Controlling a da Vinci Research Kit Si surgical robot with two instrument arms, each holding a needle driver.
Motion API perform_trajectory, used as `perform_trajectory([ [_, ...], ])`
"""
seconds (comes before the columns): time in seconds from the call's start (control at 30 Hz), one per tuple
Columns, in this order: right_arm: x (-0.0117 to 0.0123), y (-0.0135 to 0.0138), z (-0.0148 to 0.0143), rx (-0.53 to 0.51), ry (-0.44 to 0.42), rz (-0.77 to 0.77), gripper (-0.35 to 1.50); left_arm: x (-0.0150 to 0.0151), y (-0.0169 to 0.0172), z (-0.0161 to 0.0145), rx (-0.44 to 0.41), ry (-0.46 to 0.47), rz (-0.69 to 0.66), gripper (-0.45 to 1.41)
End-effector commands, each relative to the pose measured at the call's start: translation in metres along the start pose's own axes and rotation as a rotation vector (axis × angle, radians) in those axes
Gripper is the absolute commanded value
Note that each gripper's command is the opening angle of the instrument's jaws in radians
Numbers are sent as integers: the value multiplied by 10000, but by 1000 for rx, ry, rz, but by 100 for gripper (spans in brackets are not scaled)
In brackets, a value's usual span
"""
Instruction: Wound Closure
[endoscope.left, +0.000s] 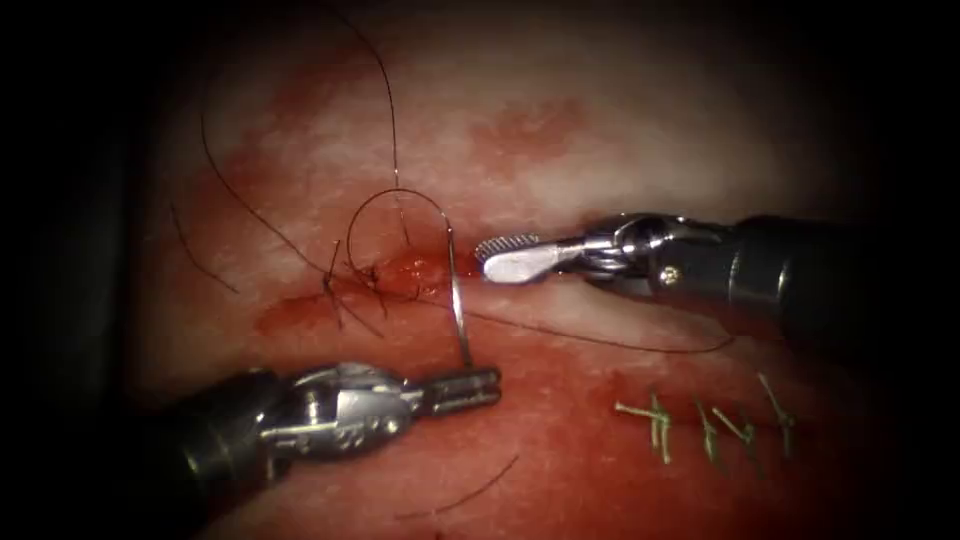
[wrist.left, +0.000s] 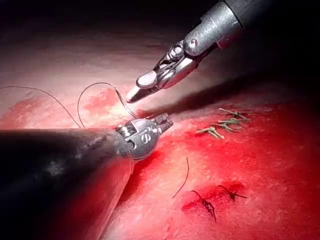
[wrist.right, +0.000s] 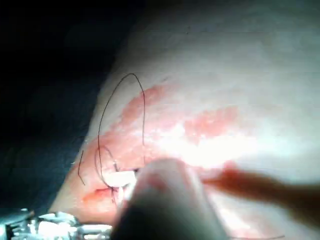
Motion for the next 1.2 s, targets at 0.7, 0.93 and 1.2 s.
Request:
perform_trajectory([
  [0.7,-12,10,32,-19,-49,-29,76,3,-1,16,-15,0,13,-45],
  [0.93,-13,12,30,-38,-92,-64,-35,3,0,16,-17,-1,13,-45],
  [1.2,-13,20,29,-32,-102,-211,-35,5,-1,14,-21,-1,6,-3],
])
